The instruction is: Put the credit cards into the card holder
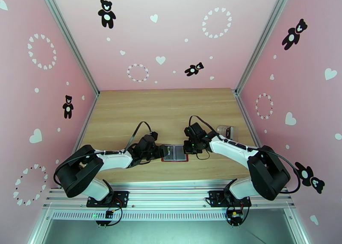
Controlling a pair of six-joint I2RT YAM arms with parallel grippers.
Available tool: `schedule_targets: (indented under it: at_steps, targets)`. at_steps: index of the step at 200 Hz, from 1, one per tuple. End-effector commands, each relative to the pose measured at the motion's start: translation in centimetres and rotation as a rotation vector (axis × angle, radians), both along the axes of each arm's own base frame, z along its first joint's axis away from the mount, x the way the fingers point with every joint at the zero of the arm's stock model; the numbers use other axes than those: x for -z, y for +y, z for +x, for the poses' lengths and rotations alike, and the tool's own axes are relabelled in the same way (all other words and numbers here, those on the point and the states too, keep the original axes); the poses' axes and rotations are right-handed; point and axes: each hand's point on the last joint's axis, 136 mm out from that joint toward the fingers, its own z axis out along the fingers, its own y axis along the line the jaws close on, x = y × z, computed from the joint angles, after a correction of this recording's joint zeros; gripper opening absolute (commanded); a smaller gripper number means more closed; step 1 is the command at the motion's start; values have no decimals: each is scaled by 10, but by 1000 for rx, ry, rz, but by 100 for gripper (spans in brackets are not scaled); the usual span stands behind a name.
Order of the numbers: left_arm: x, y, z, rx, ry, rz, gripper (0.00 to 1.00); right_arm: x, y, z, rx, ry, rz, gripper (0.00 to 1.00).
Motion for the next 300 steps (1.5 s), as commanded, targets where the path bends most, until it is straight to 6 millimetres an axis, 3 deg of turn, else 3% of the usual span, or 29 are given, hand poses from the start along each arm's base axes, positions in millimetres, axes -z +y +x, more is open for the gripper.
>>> schedule_targets:
  at_steps: [1, 59, 96, 136, 164, 300]
  targets:
    - [-13, -17, -4, 45, 5, -84, 59, 7, 6, -2, -3, 23, 36, 0]
    - [-49, -55, -13, 122, -77, -246, 55, 15, 20, -4, -11, 60, 93, 0]
    - [-63, -67, -14, 147, -118, -284, 52, 15, 21, -6, -13, 55, 95, 0]
    - [-61, -82, -12, 161, -109, -302, 48, 15, 16, -7, -9, 49, 82, 0]
    - [-63, -86, -8, 167, -126, -286, 54, 14, 9, -7, -1, 43, 72, 0]
    - [-21, -103, 2, 184, -55, -180, 30, -4, -53, 0, 128, 15, 68, 0]
